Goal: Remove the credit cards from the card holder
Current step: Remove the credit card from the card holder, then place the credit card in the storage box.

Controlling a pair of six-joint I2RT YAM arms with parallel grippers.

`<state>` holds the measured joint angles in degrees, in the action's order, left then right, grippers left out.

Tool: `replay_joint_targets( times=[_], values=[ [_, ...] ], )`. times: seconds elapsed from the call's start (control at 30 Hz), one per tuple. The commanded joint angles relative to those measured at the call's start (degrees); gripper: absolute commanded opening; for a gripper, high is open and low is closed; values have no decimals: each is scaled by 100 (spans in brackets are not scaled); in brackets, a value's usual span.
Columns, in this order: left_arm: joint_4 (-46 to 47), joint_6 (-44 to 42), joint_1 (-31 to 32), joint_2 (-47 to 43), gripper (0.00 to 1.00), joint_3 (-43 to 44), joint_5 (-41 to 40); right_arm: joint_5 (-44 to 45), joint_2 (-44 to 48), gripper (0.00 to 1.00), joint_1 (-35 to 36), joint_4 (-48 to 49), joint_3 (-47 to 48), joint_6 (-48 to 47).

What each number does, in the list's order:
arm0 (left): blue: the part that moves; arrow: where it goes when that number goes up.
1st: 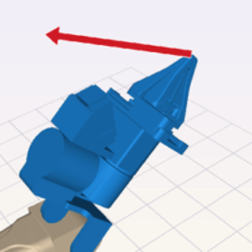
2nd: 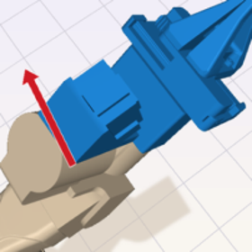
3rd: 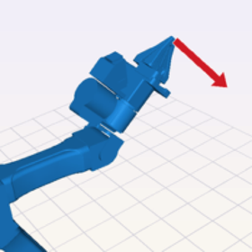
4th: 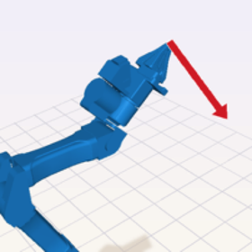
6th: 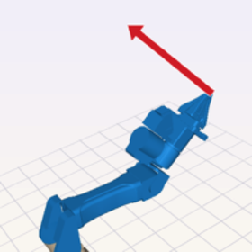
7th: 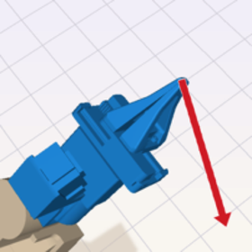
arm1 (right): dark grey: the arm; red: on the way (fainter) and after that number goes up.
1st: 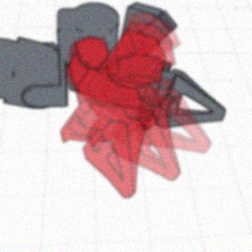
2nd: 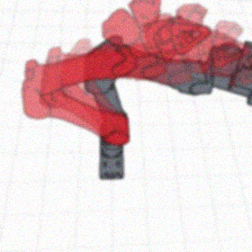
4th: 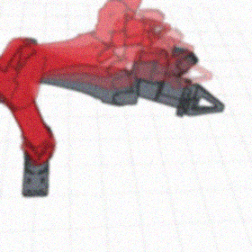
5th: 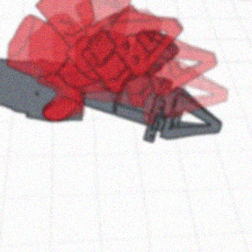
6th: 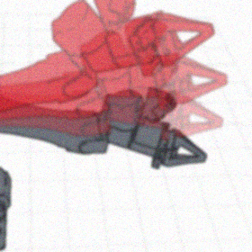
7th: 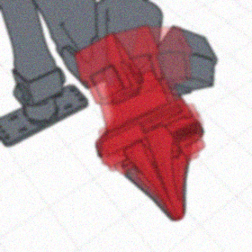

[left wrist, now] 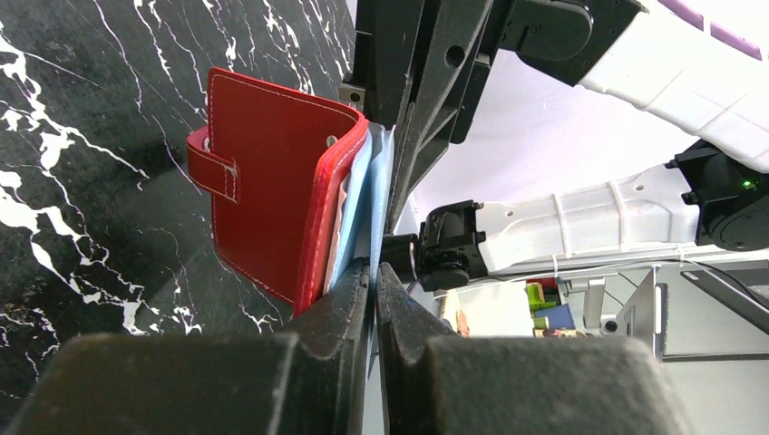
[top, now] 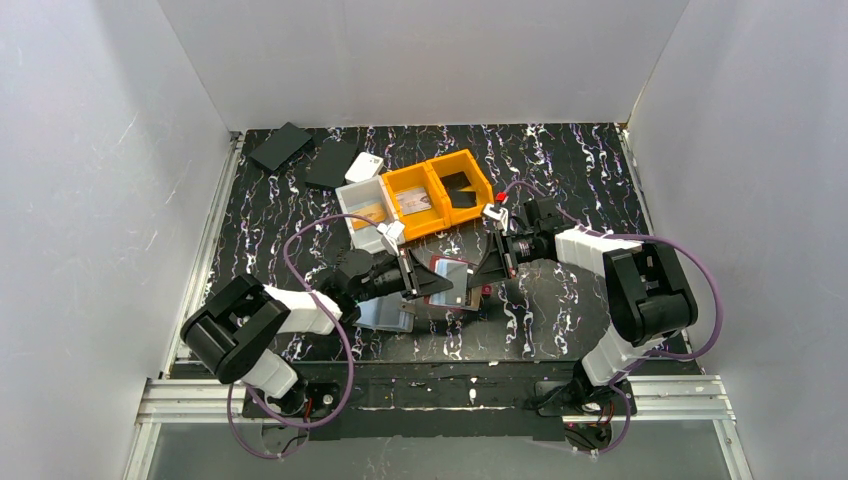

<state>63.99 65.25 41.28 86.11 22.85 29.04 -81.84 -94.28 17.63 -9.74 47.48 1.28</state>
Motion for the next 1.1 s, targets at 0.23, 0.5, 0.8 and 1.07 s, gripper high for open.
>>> replay_joint_targets(
  times=[0.23,0.5,0.8,1.07],
  values=[
    [884,303,-274,274,2,-226,-14,-90,-127,1,-151,-27,93,-87],
    [1151,385,-521,377,2,-451,0,405,-91,1,-424,626,-203,414],
    [857,469,-796,1464,1,-393,137,870,128,1,-837,-231,-27,-420],
    [-608,175,-801,921,7,-476,-191,740,139,1,-901,-28,-73,-277]
  ],
)
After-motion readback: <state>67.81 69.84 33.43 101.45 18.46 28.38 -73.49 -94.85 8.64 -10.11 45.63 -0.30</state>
